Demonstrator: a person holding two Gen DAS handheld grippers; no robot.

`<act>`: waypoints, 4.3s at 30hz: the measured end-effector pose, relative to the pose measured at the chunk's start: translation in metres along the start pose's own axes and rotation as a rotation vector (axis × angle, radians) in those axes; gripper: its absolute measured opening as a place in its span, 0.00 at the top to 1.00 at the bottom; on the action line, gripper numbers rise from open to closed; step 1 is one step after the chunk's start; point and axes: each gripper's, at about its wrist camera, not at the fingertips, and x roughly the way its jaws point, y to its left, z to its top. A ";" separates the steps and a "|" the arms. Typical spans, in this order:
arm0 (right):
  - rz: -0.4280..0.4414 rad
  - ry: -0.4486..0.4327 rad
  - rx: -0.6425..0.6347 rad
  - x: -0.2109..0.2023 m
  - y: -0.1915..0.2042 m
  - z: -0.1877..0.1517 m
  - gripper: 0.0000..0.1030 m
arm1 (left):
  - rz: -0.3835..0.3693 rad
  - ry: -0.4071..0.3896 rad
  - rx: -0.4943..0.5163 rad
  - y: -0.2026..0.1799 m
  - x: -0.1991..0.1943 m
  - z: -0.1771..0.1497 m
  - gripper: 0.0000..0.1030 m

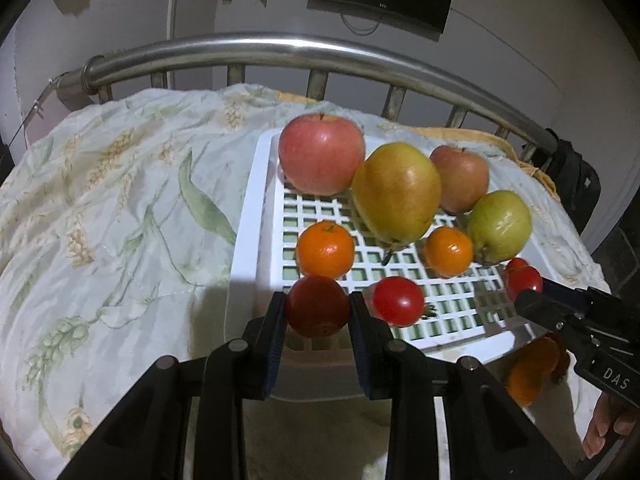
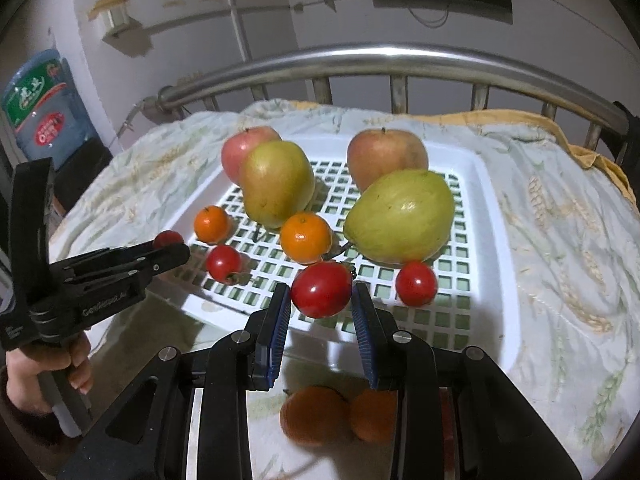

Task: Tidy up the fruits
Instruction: 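Carry both held tomatoes over the tray, then open both grippers to release the tomatoes onto the tray, then move both grippers toward the mandarins and cherry tomatoes on the sheet, then grasp a mandarin with the left gripper while the right gripper grasps a cherry tomato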

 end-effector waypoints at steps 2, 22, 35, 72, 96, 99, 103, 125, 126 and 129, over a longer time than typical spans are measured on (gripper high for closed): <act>-0.003 0.018 0.007 0.009 0.000 0.001 0.71 | 0.000 0.015 0.004 -0.002 0.004 0.000 0.68; 0.001 -0.065 0.031 -0.018 0.000 -0.008 0.25 | -0.030 -0.151 0.022 -0.015 -0.044 0.003 0.10; -0.084 -0.382 0.079 -0.135 -0.015 -0.028 0.00 | -0.084 -0.365 0.003 -0.036 -0.132 -0.010 0.00; -0.169 -0.428 0.055 -0.175 -0.048 -0.087 0.00 | -0.126 -0.256 0.143 -0.101 -0.126 -0.069 0.00; -0.164 -0.193 -0.011 -0.110 -0.053 -0.103 0.01 | -0.136 -0.032 0.130 -0.097 -0.061 -0.078 0.01; -0.169 -0.143 -0.034 -0.098 -0.053 -0.102 0.05 | -0.154 -0.004 0.154 -0.107 -0.053 -0.075 0.05; -0.177 -0.070 -0.060 -0.081 -0.055 -0.098 0.26 | -0.169 0.050 0.200 -0.123 -0.034 -0.071 0.18; -0.123 -0.002 -0.040 -0.054 -0.059 -0.101 0.77 | -0.254 0.095 0.172 -0.125 -0.021 -0.078 0.66; -0.122 -0.004 -0.042 -0.055 -0.058 -0.101 0.77 | -0.256 0.090 0.173 -0.124 -0.024 -0.079 0.66; -0.120 -0.015 -0.046 -0.061 -0.054 -0.103 0.77 | -0.263 0.068 0.176 -0.121 -0.038 -0.082 0.66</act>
